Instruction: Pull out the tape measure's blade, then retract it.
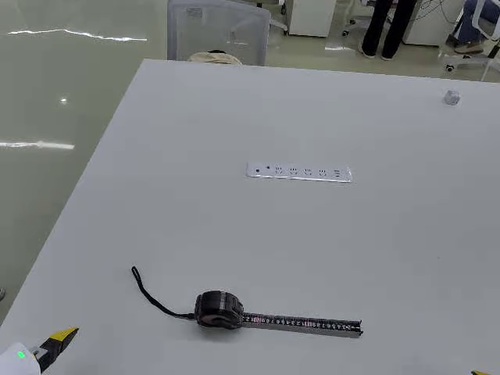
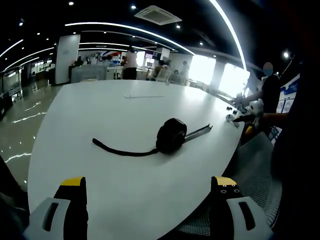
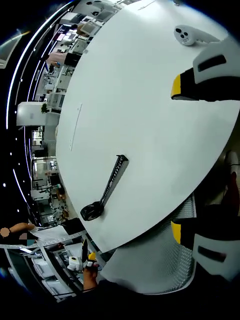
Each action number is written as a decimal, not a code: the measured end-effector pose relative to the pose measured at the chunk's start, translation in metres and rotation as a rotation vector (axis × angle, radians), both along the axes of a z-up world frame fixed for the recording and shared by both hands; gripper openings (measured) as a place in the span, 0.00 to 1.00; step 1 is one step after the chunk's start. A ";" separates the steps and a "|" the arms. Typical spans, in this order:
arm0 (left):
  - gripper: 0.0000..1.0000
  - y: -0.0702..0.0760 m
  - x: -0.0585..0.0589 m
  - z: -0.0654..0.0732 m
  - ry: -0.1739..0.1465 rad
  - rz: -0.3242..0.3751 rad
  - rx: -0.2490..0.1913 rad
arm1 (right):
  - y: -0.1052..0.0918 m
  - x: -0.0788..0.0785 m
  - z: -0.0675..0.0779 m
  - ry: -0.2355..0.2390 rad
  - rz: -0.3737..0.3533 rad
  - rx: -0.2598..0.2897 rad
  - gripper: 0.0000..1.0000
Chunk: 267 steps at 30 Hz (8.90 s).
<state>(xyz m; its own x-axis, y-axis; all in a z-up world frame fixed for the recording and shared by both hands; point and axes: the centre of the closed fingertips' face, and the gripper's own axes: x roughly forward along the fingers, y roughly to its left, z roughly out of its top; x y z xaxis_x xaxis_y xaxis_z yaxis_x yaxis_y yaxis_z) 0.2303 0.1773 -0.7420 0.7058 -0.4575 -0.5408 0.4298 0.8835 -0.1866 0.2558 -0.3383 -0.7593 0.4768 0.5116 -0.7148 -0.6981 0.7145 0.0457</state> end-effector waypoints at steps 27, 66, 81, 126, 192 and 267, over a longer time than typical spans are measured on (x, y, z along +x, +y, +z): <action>1.00 -0.053 0.020 0.007 -0.010 0.019 -0.019 | 0.037 0.038 -0.011 0.048 0.303 -0.161 0.94; 1.00 -0.103 0.055 0.014 -0.073 0.159 0.046 | 0.084 0.094 -0.012 0.061 0.627 -0.328 0.84; 1.00 -0.125 0.066 0.015 -0.097 0.154 0.089 | 0.096 0.097 -0.026 0.099 0.722 -0.374 0.73; 1.00 -0.121 0.095 -0.007 -0.075 0.244 0.056 | 0.107 0.103 -0.069 0.159 0.791 -0.422 0.30; 0.91 -0.134 0.117 -0.034 -0.076 0.345 0.071 | 0.109 0.101 -0.072 0.255 0.733 -0.547 0.15; 0.58 -0.140 0.127 -0.052 0.015 0.333 0.143 | 0.110 0.101 -0.074 0.231 0.701 -0.534 0.15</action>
